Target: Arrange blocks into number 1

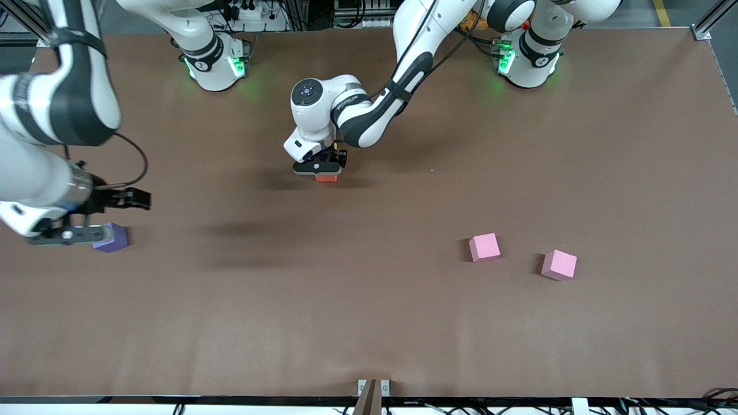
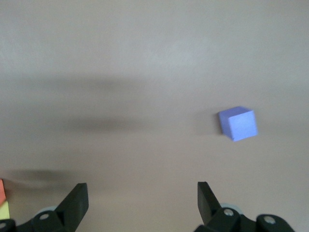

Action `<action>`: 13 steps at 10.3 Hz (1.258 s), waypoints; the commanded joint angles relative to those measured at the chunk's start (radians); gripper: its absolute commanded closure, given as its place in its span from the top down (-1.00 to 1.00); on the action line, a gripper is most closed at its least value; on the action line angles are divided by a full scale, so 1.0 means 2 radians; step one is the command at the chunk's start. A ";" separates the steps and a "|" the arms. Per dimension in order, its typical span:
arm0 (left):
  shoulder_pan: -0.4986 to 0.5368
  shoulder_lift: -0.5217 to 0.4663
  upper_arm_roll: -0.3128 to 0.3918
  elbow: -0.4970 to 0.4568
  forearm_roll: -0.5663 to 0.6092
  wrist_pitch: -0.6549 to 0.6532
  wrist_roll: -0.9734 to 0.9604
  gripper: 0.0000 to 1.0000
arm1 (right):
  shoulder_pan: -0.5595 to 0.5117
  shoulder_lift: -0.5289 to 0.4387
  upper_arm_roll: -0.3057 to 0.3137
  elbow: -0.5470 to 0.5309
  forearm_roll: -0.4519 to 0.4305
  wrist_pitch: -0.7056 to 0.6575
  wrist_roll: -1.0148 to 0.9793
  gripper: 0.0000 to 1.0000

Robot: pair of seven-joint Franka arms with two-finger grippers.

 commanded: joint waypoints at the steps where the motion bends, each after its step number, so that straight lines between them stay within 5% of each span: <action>1: -0.003 0.007 0.004 0.009 0.005 0.008 -0.006 -1.00 | -0.017 -0.028 0.009 0.016 -0.004 -0.009 0.056 1.00; 12: -0.009 0.002 -0.001 0.005 0.005 -0.028 -0.007 -1.00 | -0.045 -0.111 0.010 -0.027 0.009 0.004 0.100 1.00; 13: -0.014 0.002 -0.001 0.005 0.002 -0.032 -0.011 -0.76 | -0.046 -0.108 0.010 -0.023 0.009 0.002 0.099 1.00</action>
